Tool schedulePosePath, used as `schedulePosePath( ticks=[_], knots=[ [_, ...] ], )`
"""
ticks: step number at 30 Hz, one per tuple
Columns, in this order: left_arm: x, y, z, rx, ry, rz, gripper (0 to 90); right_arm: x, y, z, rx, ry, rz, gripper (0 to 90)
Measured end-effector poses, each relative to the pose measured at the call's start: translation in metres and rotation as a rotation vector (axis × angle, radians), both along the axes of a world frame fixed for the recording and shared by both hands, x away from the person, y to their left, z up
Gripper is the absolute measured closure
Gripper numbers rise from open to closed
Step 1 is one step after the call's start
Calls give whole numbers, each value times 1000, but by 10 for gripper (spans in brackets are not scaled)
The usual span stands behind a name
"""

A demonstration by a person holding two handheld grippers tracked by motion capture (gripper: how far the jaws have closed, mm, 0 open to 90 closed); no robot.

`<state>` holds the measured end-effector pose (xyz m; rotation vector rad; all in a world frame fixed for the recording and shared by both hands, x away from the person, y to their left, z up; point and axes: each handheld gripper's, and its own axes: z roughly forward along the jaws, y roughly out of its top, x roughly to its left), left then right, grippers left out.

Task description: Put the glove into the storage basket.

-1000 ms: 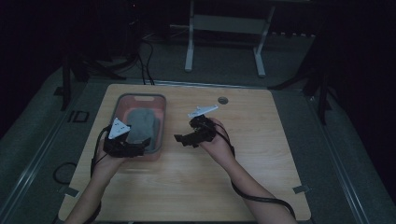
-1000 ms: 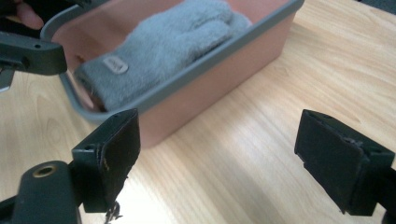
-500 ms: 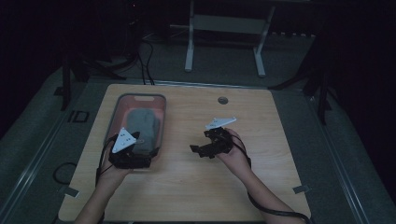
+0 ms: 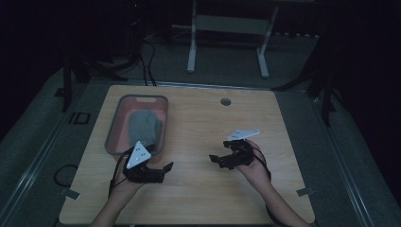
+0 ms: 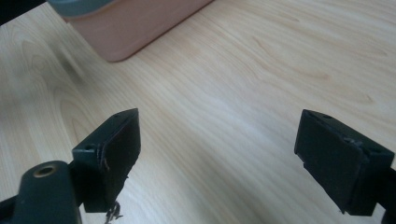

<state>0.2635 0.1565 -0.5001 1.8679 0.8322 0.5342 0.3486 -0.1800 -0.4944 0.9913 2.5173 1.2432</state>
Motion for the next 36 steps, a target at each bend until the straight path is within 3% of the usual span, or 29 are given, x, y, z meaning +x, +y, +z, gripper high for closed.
schedulePosePath(
  ticks=[7, 12, 17, 19, 26, 32, 36],
  knots=[
    [-9, -11, -15, 13, 20, -44, 94, -12, -24, -11, 5, 14, -27, 144],
    [-15, -21, -29, 26, 41, -82, 93, -22, -38, -20, -15, -1, -45, 144],
    [-16, -30, -42, 63, 71, -110, 93, -30, -53, -32, -36, 3, -52, 142],
    [-16, -32, -44, 69, 67, -111, 93, -33, -59, -35, -39, 16, -64, 142],
    [-15, -33, -48, 78, 67, -109, 93, -42, -80, -43, -49, -35, -95, 140],
    [-15, -31, -51, 79, 74, -97, 93, -42, -95, -55, -63, 1, -147, 140],
    [-14, -32, -54, 94, 75, -100, 93, -42, -99, -58, -58, -8, -167, 142]
  ],
)
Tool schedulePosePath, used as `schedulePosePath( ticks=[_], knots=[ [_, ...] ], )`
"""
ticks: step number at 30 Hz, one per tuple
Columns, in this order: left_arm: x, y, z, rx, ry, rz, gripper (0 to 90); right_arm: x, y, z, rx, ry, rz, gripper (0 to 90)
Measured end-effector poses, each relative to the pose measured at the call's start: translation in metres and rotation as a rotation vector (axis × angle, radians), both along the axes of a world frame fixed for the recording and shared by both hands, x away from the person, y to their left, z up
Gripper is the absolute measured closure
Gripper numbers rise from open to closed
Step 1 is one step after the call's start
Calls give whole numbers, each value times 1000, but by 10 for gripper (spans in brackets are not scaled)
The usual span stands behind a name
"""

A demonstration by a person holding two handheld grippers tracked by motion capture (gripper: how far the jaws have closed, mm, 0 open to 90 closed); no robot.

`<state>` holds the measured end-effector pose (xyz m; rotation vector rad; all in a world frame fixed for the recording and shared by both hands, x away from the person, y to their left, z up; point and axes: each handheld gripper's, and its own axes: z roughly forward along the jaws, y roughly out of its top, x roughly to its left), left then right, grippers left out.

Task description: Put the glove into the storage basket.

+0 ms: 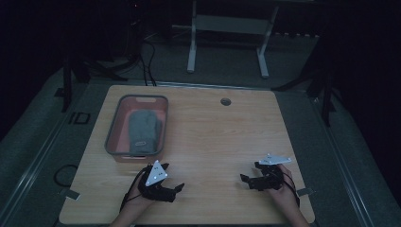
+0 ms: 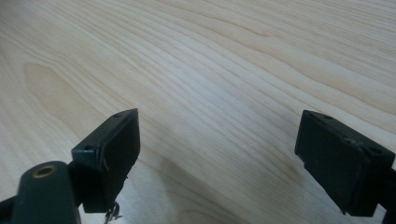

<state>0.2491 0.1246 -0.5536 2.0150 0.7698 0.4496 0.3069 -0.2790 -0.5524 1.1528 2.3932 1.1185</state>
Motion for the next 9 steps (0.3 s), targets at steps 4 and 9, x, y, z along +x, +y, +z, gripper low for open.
schedulePosePath(
  ticks=[4, 9],
  knots=[
    [-1, -1, 0, -4, -1, -2, 93, 1, -2, -1, 10, 1, -14, 142],
    [-1, -1, -2, -4, 8, 0, 93, 1, -2, -2, 8, 0, -14, 142]
  ],
)
